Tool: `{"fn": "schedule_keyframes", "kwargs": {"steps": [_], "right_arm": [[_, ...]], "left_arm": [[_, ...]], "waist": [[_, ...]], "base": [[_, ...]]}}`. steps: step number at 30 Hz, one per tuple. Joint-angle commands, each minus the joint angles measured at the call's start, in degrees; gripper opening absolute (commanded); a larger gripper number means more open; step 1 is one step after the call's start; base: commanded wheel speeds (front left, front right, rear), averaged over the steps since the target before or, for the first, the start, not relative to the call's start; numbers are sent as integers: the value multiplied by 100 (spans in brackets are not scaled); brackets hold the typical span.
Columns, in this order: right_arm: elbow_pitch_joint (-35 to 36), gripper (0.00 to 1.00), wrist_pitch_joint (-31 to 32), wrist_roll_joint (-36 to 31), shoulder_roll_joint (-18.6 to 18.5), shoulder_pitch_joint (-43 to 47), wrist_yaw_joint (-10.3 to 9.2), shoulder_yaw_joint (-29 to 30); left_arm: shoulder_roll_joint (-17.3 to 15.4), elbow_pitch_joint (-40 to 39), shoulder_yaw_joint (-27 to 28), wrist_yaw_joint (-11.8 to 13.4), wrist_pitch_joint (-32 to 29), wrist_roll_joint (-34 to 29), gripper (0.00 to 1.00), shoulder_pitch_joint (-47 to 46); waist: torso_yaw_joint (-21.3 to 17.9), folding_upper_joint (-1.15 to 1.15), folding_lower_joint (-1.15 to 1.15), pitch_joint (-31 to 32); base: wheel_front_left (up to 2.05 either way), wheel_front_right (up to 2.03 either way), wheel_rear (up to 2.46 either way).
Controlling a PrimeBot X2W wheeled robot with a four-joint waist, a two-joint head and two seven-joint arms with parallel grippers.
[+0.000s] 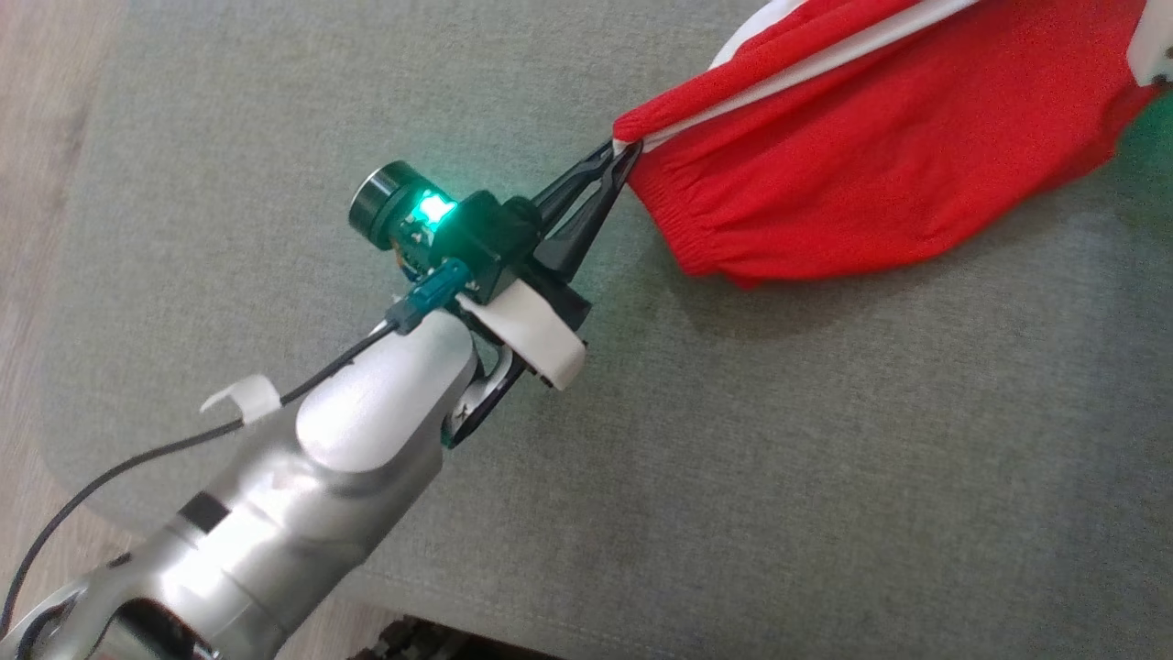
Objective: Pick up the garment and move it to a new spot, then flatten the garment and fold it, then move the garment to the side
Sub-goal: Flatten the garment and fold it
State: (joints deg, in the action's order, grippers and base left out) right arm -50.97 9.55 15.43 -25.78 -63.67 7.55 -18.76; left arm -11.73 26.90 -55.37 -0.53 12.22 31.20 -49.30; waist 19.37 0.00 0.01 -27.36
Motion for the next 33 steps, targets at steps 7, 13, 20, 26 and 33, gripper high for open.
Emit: {"fn": "schedule_keyframes", "kwargs": {"steps": [7, 13, 20, 26, 33], "right_arm": [[-382, 100, -272, -37, 29, -441, -6, -76], [-686, 100, -640, 27, 90, -591, -6, -17], [-717, 100, -1054, 296, 145, -578, -6, -97], [-416, 100, -1522, 744, 129, -266, -6, -176], [165, 100, -2076, 1233, 193, 428, -6, 103]], "left_arm": [[78, 269, 146, -106, 145, -42, 0, -363], [133, 519, 178, -97, 200, -36, 100, -377], [54, 685, 297, 15, 236, -2, 100, -304], [-161, 640, 708, 351, 267, 100, 100, -136], [-492, -224, 1771, 881, 276, 132, 100, 408]], "waist": [[162, 0, -1, -157], [122, 0, -1, -119], [-85, 0, -1, 100], [-403, 0, -1, 533], [-816, 0, -1, 1102]], "base": [[0, 0, 0], [0, 0, 0], [0, 0, 0], [0, 0, 0], [0, 0, 0]]}}
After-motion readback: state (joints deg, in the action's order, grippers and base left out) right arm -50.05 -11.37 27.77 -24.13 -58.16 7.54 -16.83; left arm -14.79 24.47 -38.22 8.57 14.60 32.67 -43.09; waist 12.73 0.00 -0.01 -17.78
